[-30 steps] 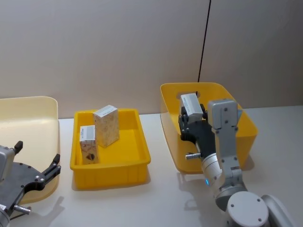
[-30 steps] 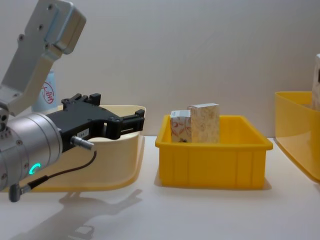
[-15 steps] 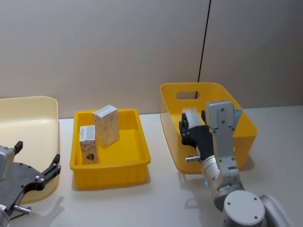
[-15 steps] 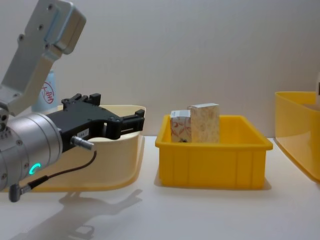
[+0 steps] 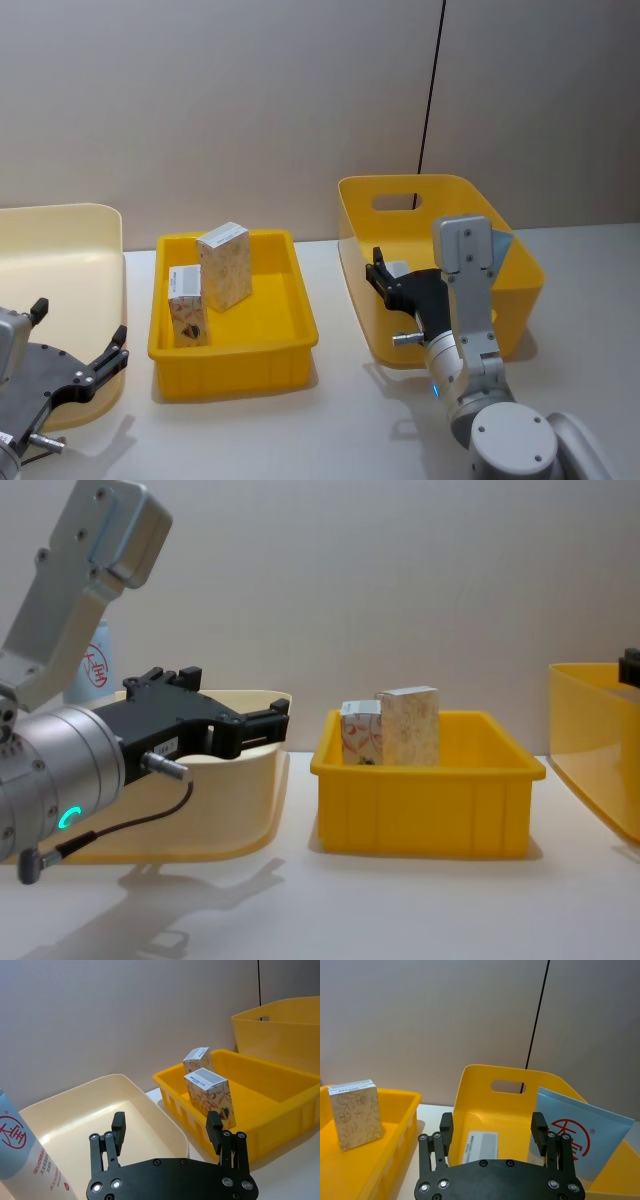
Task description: Bimanual collaborative sorting of washing and personal care products
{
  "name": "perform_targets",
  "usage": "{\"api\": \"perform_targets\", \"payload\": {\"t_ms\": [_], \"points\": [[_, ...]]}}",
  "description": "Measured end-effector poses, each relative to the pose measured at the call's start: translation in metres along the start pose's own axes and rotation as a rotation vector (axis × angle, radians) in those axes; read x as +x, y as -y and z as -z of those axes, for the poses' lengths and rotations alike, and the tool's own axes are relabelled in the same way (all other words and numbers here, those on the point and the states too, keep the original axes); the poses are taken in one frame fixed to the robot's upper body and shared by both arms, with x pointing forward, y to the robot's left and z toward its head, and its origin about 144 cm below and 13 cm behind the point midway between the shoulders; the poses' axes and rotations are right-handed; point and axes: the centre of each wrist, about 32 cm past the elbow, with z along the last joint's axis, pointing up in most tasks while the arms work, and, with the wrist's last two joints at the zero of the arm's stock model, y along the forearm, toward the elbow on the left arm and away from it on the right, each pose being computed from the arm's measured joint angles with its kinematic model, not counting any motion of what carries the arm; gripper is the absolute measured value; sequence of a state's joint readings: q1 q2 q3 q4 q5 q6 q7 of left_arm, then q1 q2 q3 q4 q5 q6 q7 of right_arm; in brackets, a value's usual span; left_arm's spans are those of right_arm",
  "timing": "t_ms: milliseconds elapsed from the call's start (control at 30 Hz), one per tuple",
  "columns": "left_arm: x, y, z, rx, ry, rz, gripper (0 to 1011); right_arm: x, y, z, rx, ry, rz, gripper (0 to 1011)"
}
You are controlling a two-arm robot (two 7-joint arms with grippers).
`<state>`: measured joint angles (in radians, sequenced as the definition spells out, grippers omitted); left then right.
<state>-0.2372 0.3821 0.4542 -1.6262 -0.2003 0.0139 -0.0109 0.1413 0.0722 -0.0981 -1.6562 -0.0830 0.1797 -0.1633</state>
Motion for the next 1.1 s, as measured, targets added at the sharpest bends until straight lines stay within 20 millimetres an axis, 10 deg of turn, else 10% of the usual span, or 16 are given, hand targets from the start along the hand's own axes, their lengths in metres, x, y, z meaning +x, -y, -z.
{"api": "perform_targets", "payload": {"t_ms": [1100], "points": [[0.0000,0.0000,0.0000,0.000,0.000,0.000,1003,0.0036,0.0021,-0.0010,0.181,-0.067,-0.157,1001]]}}
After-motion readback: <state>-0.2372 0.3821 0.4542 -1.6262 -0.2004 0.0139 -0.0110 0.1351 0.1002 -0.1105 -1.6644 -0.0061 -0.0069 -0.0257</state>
